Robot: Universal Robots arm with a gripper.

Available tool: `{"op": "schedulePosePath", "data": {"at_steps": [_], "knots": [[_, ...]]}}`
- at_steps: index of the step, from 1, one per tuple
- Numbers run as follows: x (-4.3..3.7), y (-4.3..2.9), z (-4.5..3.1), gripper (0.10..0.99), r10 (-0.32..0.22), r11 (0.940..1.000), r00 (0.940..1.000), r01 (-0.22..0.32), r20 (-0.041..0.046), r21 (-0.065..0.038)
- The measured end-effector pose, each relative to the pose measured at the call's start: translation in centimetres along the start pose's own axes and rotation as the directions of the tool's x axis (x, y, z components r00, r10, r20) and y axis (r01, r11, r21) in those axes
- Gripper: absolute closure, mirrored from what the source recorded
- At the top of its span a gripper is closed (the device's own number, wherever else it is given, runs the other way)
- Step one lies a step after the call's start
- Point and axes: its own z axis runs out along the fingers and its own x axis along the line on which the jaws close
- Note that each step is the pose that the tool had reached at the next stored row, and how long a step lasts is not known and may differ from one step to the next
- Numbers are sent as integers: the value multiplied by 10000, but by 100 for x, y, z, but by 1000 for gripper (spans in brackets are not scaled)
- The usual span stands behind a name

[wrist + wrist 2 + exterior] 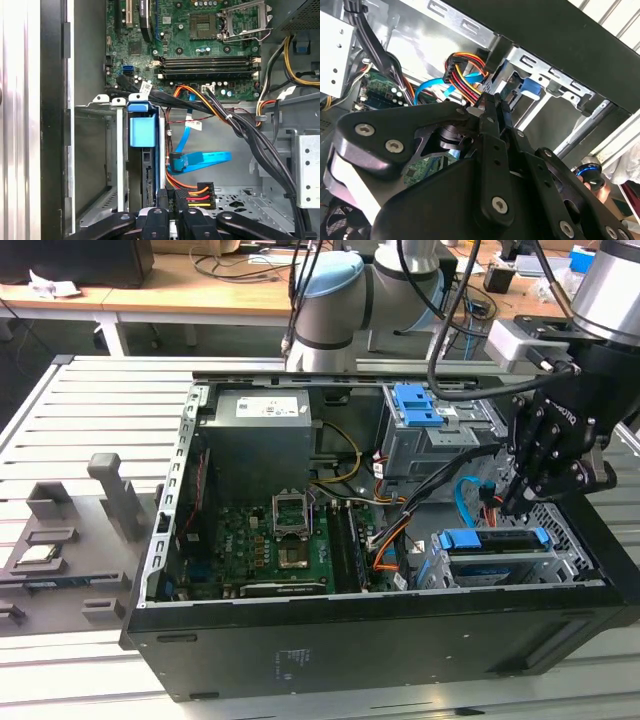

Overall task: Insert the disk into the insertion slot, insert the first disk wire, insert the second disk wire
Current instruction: 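Insert the first disk wire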

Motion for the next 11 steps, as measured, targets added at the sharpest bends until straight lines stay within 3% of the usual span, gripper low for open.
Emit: {"op": "schedulePosePath", "data": {"at_steps": [11], "knots": [[210, -5, 19, 918, 0, 10000, 10000, 0, -8, 0]]}}
